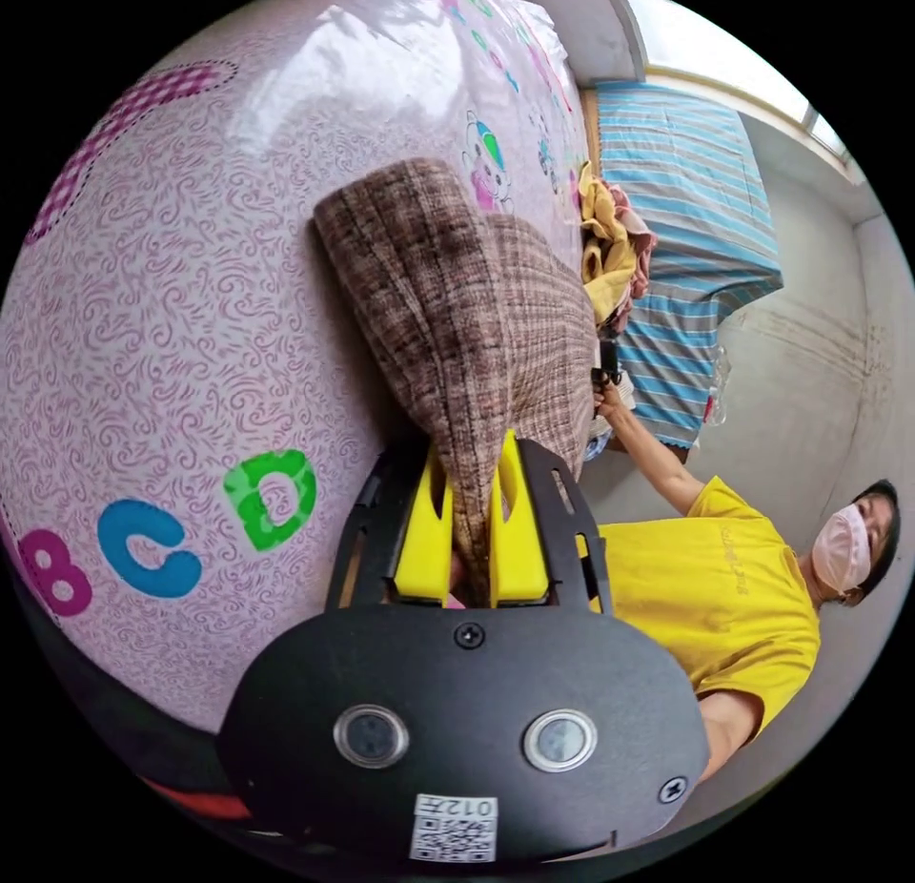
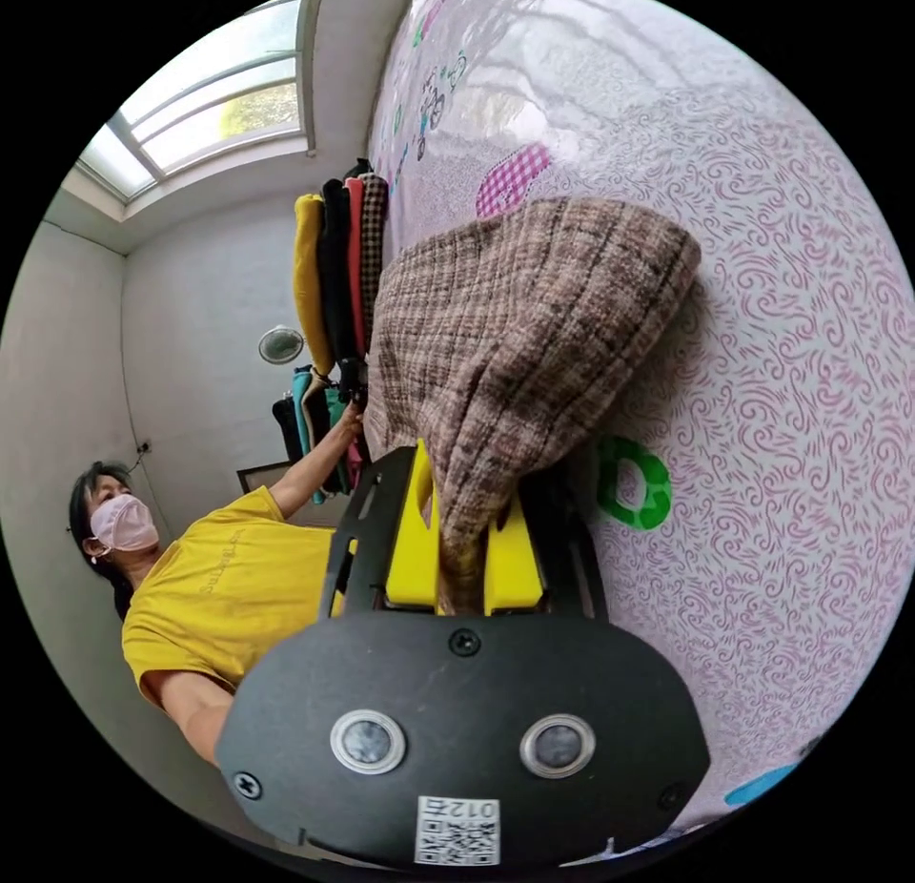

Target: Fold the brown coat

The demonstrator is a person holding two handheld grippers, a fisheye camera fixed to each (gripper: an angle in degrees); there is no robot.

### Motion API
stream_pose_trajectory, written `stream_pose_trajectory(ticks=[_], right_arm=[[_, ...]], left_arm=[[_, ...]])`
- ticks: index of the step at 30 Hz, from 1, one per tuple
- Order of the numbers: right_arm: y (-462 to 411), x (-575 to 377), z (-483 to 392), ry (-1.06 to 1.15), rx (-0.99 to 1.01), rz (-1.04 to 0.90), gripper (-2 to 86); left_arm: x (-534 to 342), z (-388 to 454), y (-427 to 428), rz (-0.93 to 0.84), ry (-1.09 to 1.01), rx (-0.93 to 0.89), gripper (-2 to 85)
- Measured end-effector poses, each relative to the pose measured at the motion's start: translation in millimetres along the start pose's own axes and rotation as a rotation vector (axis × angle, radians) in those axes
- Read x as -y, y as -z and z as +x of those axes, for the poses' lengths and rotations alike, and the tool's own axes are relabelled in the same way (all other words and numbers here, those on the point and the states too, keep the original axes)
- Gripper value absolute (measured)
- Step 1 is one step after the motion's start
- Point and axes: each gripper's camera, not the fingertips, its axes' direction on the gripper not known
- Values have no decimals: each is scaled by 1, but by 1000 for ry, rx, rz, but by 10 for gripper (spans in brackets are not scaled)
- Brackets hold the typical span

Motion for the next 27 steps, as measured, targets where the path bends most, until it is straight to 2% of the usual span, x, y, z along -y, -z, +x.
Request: stream_pose_trajectory(ticks=[5,12,17,23,27], right_arm=[[-21,8,-22,37,37,48,5],[-80,54,-68,107,-32,30,-3],[-135,97,-103,173,-55,16,-4],[-228,203,-189,320,-69,-55,-5],[-305,304,-289,493,-79,-144,-5]], left_arm=[[-19,30,22,43,-71,-15,85],[-38,62,37,54,-91,23,81],[-56,91,66,157,-159,-41,75],[-72,145,125,235,-215,33,73],[-99,204,200,363,-296,51,72]])
